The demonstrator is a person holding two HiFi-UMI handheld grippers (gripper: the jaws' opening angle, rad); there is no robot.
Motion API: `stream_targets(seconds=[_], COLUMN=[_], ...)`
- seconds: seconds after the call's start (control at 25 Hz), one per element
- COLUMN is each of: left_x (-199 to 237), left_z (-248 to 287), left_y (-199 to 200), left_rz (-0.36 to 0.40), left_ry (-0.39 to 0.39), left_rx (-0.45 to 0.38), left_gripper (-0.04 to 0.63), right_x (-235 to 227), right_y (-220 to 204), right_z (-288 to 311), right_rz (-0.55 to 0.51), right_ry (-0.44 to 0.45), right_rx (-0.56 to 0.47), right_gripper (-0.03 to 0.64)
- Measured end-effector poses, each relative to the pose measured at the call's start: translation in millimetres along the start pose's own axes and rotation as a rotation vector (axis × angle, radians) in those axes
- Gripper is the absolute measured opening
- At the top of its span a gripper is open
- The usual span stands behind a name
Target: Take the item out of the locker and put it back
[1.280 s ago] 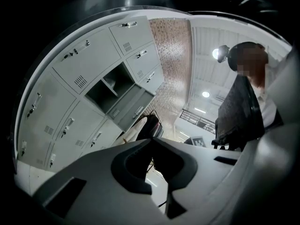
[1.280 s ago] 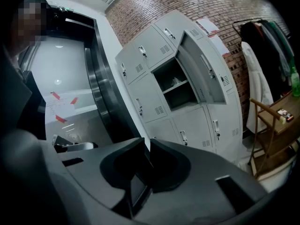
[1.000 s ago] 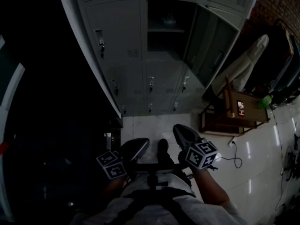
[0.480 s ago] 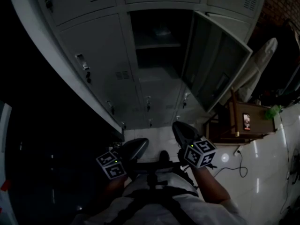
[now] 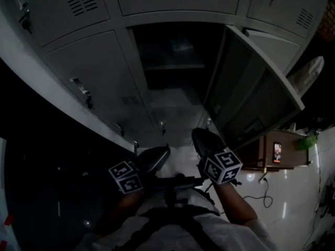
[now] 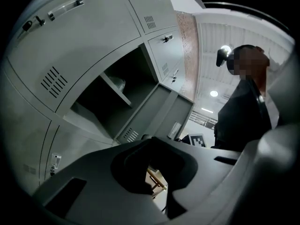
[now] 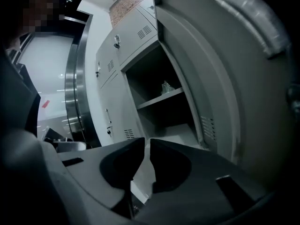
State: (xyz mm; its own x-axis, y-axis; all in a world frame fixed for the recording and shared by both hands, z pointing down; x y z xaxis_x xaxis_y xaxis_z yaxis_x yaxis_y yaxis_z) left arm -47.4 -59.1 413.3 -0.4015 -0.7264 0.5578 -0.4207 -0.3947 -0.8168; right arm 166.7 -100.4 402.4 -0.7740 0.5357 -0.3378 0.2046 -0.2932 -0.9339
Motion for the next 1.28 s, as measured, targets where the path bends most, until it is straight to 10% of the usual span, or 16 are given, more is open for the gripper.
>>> stream_targets(seconds=[1.28], left_x=[57], left_z=[40], left_y=[129], left_rz=[0.130], left_ry=[-0.165], left_rx=[0.005], left_gripper=[0.003], right_x=[-12], right_y=[160], right_z=[162], right_rz=[-0.368], right_ry=[-0.194], right_rx=[-0.096], right_gripper=[0.063])
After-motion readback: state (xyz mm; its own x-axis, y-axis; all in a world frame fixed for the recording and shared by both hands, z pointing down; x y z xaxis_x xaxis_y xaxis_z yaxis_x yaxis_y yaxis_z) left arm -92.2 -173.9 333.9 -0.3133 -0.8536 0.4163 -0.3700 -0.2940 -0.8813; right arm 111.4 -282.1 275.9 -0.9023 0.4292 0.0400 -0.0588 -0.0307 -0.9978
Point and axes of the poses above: the fingertips, and each gripper's own axes: z forward along the fingers, x to its left, y out of its top, the point moved 9 cm from there along -z, backward along the fingers, and after that the axes turned 4 degrees about -x, right-handed, at the moved point
